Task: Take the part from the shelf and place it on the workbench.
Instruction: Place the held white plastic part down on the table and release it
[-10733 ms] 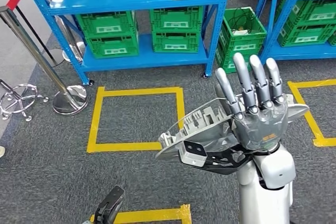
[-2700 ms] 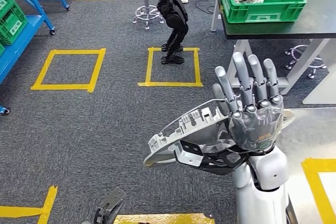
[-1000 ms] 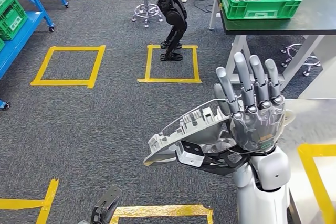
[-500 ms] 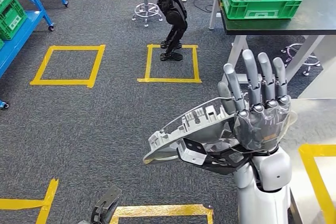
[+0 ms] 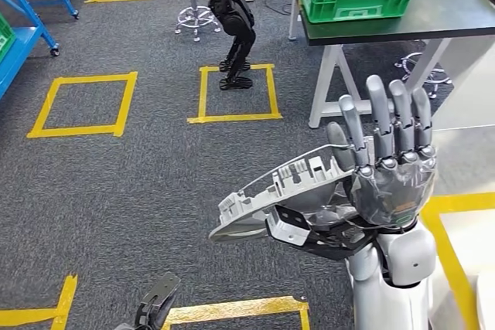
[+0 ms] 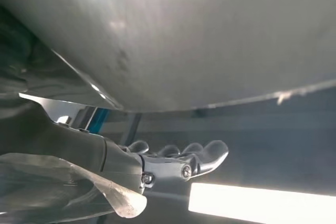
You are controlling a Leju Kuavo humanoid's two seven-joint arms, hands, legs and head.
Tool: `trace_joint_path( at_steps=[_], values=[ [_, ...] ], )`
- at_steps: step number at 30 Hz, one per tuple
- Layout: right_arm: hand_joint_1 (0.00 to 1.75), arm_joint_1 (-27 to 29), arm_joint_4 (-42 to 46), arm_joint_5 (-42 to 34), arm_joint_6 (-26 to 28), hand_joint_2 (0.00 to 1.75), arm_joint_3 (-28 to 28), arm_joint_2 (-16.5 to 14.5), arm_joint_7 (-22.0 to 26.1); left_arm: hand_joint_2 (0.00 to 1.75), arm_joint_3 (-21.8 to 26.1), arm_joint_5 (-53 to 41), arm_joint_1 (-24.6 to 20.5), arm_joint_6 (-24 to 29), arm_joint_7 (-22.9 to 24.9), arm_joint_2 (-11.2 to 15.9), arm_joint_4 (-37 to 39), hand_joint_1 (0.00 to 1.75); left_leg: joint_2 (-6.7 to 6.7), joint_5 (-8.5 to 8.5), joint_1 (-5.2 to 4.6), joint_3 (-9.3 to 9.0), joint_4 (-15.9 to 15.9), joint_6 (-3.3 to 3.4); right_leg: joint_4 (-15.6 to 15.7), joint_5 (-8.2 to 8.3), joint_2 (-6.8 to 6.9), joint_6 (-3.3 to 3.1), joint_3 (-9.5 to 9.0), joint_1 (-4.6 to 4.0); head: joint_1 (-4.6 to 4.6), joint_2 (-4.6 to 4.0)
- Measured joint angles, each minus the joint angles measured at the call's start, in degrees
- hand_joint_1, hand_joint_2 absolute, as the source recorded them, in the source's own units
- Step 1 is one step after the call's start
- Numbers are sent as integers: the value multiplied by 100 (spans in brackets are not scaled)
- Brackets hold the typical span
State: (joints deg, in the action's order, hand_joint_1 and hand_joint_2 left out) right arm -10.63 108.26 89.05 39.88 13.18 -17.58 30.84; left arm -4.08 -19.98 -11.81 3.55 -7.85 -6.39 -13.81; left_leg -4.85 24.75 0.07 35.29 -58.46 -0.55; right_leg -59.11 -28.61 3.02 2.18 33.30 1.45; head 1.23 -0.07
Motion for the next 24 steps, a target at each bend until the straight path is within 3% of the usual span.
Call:
trace_joint_path(
  at_steps=[1, 3, 6, 7, 8, 9, 10, 12, 14, 16, 17, 19, 21, 22, 23, 24],
  values=[
    [0, 7, 7, 0, -1, 175, -9, -1, 17, 0, 7, 2, 0, 3, -2, -7, 0, 0, -26, 9, 16, 4, -2, -27, -9, 14, -59, -44, 17, -6, -8, 0],
    [0, 4, 18, 0, -1, 175, -31, -5, 85, 0, 23, 6, -3, 3, -4, -15, 0, 0, 90, 178, 55, 65, -184, -65, -6, 49, -173, -118, 34, -10, -16, 0],
    [0, 6, 14, 0, -1, 175, -93, -18, 255, 0, 38, -3, 23, 2, -2, -25, 0, 0, 384, 734, 68, 460, -1211, -62, -4, 74, -355, -198, 42, -35, -55, 0],
    [0, 11, 9, 0, -1, 175, -121, -19, 301, 0, 40, -7, 37, 1, 0, -28, 0, 0, 420, 846, 64, 592, -1529, -49, -5, 76, -430, -212, 44, -52, -62, 0],
    [0, 16, 4, 0, -1, 175, -150, -19, 337, 0, 42, -11, 47, 1, 2, -31, 0, 0, 440, 851, 59, 648, -1667, -28, -6, 79, -508, -219, 46, -67, -62, 0],
    [0, 20, 1, 0, -1, 175, -176, -19, 362, 0, 43, -17, 51, 2, 4, -31, 0, 0, 462, 746, 52, 605, -1579, -1, -7, 81, -589, -223, 44, -79, -62, 0],
    [0, 23, -1, 0, -1, 175, -200, -22, 377, 0, 45, -25, 49, 3, 5, -32, 0, 0, 510, 555, 46, 467, -1285, 32, -8, 82, -669, -224, 40, -85, -62, 0],
    [0, 25, 0, 0, -1, 175, -238, -28, 387, 0, 57, -39, 43, 12, 5, -24, 0, 0, 762, 215, 49, 132, -557, 92, -14, 86, -810, -214, 45, -85, -57, 0],
    [0, 31, 3, 0, -1, 175, -272, -32, 399, 0, 73, -44, 40, 25, 11, -17, 0, 0, 953, 159, 48, -45, -168, 114, -20, 106, -930, -164, 97, -60, -73, 0],
    [0, 55, 15, -1, -1, 175, -316, -32, 432, 0, 80, -44, 36, 32, 22, -22, -1, 0, 893, 191, 40, -80, -76, 120, 2, 140, -1043, -84, 152, -30, -89, 0],
    [0, 70, 28, -1, -1, 175, -345, -31, 450, 0, 83, -44, 32, 34, 27, -26, -1, 0, 826, 178, 46, -91, -42, 133, -9, 129, -1016, -56, 183, -29, -87, 0],
    [0, 85, 67, -2, 1, 175, -403, -30, 487, 0, 99, -44, 22, 39, 42, -31, -1, 0, 684, 147, 56, -124, 31, 177, -282, -50, -752, -12, 341, -57, -60, 0],
    [0, 99, 95, -2, 1, 175, -463, -30, 533, 0, 138, -5, 30, 19, 108, -29, 0, 0, 527, 144, 37, -131, 46, 209, -951, -386, -444, 19, 670, -73, -39, 0],
    [0, 112, 103, -2, 1, 175, -495, -30, 553, 0, 175, 79, 38, -17, 185, -25, 0, 0, 443, 147, 28, -127, 44, 216, -1275, -506, -384, 34, 828, -71, -38, 0],
    [0, 128, 111, -2, 1, 175, -527, -30, 565, 0, 235, 222, 45, -68, 300, -23, 0, 0, 361, 149, 22, -125, 43, 218, -1452, -538, -353, 45, 914, -69, -38, 0],
    [0, 141, 120, -2, 1, 175, -551, -30, 572, 0, 326, 412, 47, -119, 447, -24, 0, 0, 284, 151, 20, -124, 42, 218, -1419, -465, -329, 50, 890, -69, -38, 0]
  ],
)
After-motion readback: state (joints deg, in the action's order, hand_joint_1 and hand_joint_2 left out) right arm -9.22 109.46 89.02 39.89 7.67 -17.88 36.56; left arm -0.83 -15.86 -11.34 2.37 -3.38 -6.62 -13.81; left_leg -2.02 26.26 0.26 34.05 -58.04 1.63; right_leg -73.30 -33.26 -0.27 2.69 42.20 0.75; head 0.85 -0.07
